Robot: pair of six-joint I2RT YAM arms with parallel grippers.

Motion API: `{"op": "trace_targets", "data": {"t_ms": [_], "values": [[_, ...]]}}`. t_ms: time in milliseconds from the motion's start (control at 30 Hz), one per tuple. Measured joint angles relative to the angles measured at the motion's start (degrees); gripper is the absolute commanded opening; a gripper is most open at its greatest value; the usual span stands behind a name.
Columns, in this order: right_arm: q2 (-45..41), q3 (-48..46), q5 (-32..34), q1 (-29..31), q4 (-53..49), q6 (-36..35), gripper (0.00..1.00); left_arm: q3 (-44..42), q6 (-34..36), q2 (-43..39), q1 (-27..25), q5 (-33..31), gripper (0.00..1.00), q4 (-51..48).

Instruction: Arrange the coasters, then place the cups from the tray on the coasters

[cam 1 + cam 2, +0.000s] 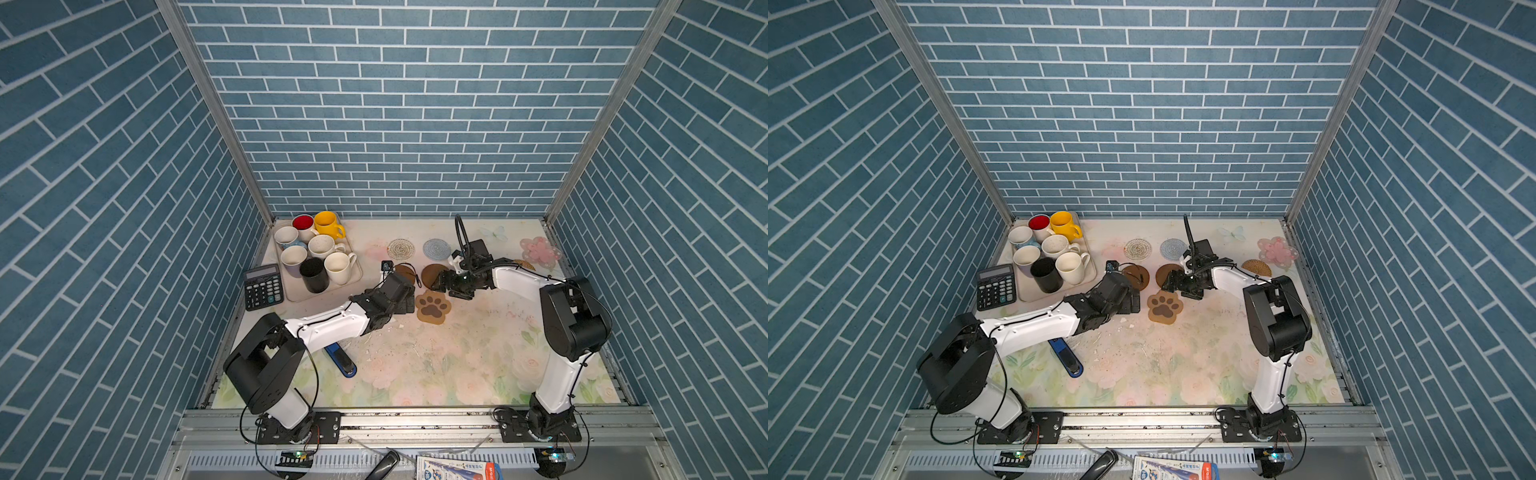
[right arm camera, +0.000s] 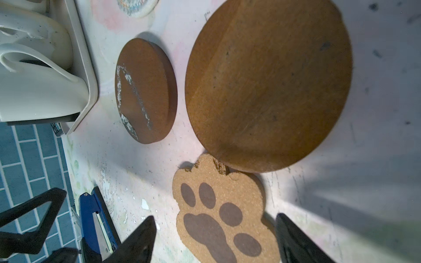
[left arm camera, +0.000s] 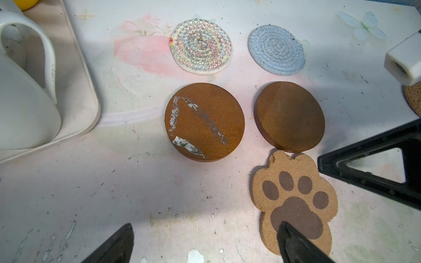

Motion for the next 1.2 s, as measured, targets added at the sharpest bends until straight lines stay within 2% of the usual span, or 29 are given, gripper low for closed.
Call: {"op": "trace_targets", "data": {"t_ms": [367,567,900,1200], "values": [[1.57,-0.02,-0.66,0.63,0.48,0.02,0.82,0.04,-0.2,0.0,0.09,0.33,0.99,0.0],[1.57,-0.02,-0.79,3.17,0.76,0.02,0.82,-0.35,-0.52,-0.85,0.09,0.83,0.99,0.04],[1.4,-1.77,-0.98,6.8,3.96,0.85,0.8,-6.1,-1.97,-7.45,0.09,1.18,0.99,-0.35],[-0.28,-6.01,-1.01,13.03,9.7,5.81,0.79,-9.81,-3.1,-12.39,0.09,2.1,0.99,-2.89]]}}
